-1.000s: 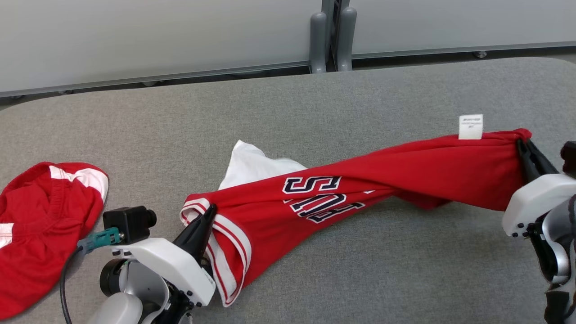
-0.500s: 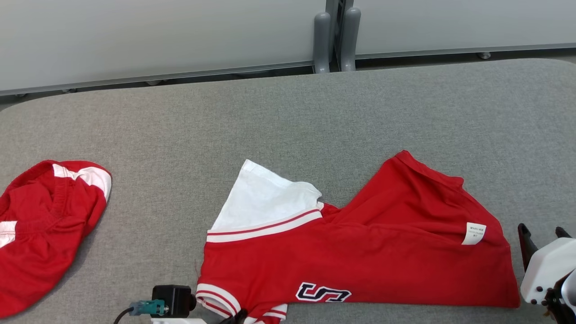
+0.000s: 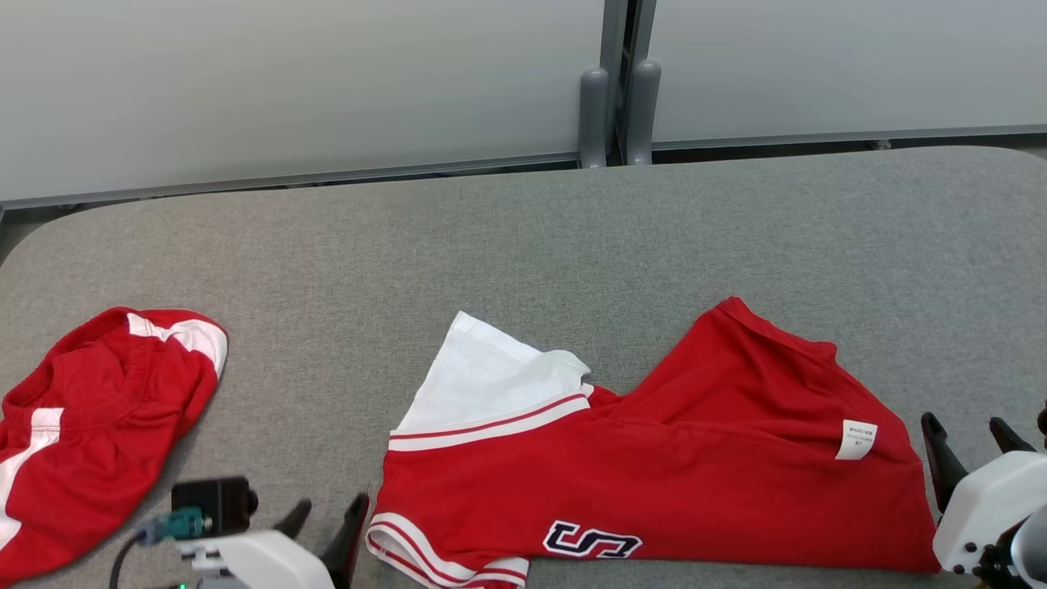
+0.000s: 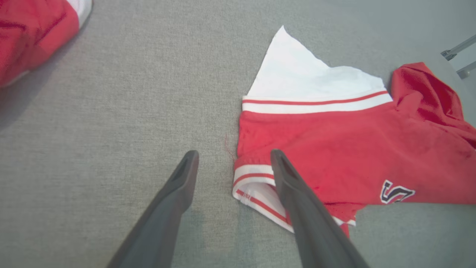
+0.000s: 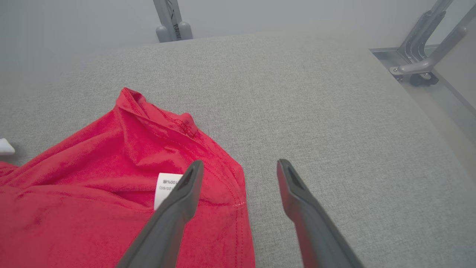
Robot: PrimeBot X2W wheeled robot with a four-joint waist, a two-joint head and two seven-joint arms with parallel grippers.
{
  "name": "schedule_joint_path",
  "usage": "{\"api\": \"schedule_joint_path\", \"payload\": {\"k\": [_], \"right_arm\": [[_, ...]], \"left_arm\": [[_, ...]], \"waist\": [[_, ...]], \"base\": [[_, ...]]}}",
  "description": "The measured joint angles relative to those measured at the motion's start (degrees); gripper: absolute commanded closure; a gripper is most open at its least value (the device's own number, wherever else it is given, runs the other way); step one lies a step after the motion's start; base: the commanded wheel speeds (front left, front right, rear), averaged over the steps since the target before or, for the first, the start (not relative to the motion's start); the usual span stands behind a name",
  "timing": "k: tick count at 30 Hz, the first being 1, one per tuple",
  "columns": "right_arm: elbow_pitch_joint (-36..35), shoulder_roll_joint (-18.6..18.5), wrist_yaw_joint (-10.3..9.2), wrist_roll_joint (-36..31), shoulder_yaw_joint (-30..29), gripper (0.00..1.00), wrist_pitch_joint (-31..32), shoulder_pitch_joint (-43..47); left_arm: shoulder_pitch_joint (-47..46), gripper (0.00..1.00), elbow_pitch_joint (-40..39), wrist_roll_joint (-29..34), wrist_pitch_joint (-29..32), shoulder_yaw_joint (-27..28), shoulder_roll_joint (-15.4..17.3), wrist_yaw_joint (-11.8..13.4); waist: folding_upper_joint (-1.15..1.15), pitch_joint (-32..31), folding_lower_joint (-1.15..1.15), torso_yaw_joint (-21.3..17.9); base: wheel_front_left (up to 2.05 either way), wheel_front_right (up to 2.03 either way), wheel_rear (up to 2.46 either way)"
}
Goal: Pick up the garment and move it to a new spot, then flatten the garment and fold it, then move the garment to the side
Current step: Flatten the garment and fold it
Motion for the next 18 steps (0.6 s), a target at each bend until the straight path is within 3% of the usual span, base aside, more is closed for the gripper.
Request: {"api": "schedule_joint_path", "payload": {"k": [5, 10, 18], "right_arm": [[-0.4, 0.0, 0.0, 1.0, 2.8, 0.0, -3.1, -0.4], [-1.3, 0.0, 0.0, 1.6, 8.3, 0.0, -5.6, -3.1], [-1.0, 0.1, 0.0, 3.5, 15.9, 0.0, -7.3, -6.7]], "left_arm": [[-7.1, 0.0, 0.8, 2.6, 0.4, 0.3, 1.5, -1.8], [-20.1, 0.0, 11.4, 8.7, 3.5, -4.6, 0.2, -5.8], [-35.8, 0.0, 29.7, 11.0, 5.3, -8.1, -6.3, -12.7]], "waist": [[0.0, -0.5, 0.0, -0.1], [0.0, 1.1, 0.0, -2.0], [0.0, 5.9, 0.0, -6.3]], "base": [[0.0, 0.0, 0.0], [0.0, 0.0, 0.0], [0.0, 0.0, 0.0]]}}
